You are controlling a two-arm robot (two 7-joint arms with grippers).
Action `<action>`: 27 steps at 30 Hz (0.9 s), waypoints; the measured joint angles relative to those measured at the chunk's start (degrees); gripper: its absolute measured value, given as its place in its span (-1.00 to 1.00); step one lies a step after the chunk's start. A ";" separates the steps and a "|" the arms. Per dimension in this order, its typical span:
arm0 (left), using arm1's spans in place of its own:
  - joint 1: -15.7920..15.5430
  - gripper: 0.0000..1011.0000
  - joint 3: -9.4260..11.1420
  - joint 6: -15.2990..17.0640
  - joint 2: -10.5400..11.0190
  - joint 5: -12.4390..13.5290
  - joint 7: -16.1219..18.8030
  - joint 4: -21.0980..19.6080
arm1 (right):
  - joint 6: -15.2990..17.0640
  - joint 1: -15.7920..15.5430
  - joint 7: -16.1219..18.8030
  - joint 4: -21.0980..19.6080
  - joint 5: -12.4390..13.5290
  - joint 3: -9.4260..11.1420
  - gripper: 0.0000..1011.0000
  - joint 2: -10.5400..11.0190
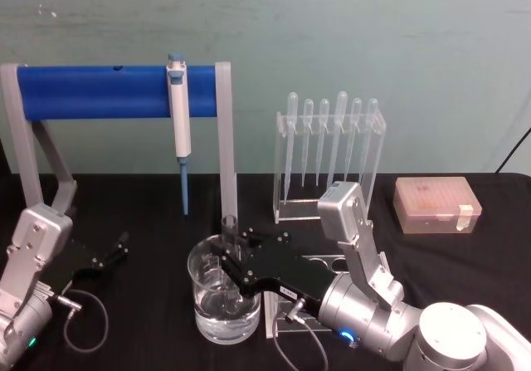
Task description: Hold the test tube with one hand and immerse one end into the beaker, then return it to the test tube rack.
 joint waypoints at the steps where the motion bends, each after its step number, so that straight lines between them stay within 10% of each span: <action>1: 0.00 0.98 0.00 0.00 0.00 0.00 0.00 0.00 | 0.00 0.00 0.00 0.00 0.00 0.00 -0.56 0.00; 27: 0.00 0.98 0.00 0.00 0.00 0.00 0.00 0.00 | 0.00 0.00 0.00 0.00 0.00 0.00 -0.56 0.00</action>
